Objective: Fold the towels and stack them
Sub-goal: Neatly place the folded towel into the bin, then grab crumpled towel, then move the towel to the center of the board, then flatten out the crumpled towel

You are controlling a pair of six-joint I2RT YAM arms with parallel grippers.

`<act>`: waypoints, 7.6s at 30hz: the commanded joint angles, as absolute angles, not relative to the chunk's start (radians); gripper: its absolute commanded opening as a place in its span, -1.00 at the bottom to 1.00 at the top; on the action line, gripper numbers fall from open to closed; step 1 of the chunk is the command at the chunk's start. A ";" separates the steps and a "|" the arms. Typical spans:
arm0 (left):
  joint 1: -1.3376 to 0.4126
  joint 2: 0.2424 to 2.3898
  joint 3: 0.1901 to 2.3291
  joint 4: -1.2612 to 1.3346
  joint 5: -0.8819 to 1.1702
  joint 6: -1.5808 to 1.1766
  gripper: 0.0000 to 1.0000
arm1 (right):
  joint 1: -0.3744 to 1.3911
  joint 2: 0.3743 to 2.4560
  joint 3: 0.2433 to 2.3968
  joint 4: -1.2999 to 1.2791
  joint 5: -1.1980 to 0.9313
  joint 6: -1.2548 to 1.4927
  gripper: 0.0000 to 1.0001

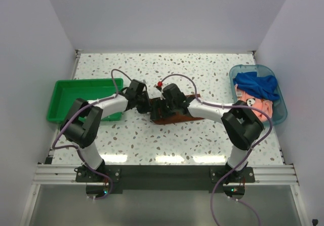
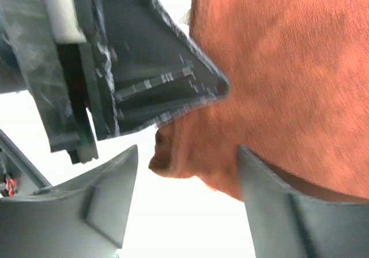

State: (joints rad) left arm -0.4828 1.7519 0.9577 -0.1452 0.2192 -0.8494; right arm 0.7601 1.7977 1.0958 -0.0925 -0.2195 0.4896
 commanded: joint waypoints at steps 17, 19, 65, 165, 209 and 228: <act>-0.278 1.693 1.439 -0.890 -0.406 -0.289 -1.00 | 0.758 1.240 1.025 -0.733 -0.190 0.184 0.97; -0.264 1.713 1.457 -0.919 -0.493 -0.261 -1.00 | 0.758 1.191 0.991 -0.735 -0.193 0.173 0.97; 0.089 1.931 1.324 -0.539 -0.874 -0.022 -1.00 | 0.776 1.212 1.006 -0.785 -0.156 0.098 0.97; -0.235 0.626 0.939 -0.660 0.120 -0.258 1.00 | -0.180 1.715 1.555 -0.385 0.451 0.424 -1.00; -0.293 1.038 0.788 -0.371 0.327 -0.379 1.00 | 0.953 1.199 1.017 -0.773 0.276 0.436 0.20; -0.479 1.644 1.015 -0.207 0.152 -0.327 0.61 | 0.517 1.753 1.314 -0.440 0.003 0.224 0.23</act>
State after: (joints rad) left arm -0.4629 1.5929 0.9516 -0.2745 0.1860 -0.3531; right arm 0.5186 1.7309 1.2480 -0.5266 0.0689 0.2584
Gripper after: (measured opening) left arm 0.814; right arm 0.615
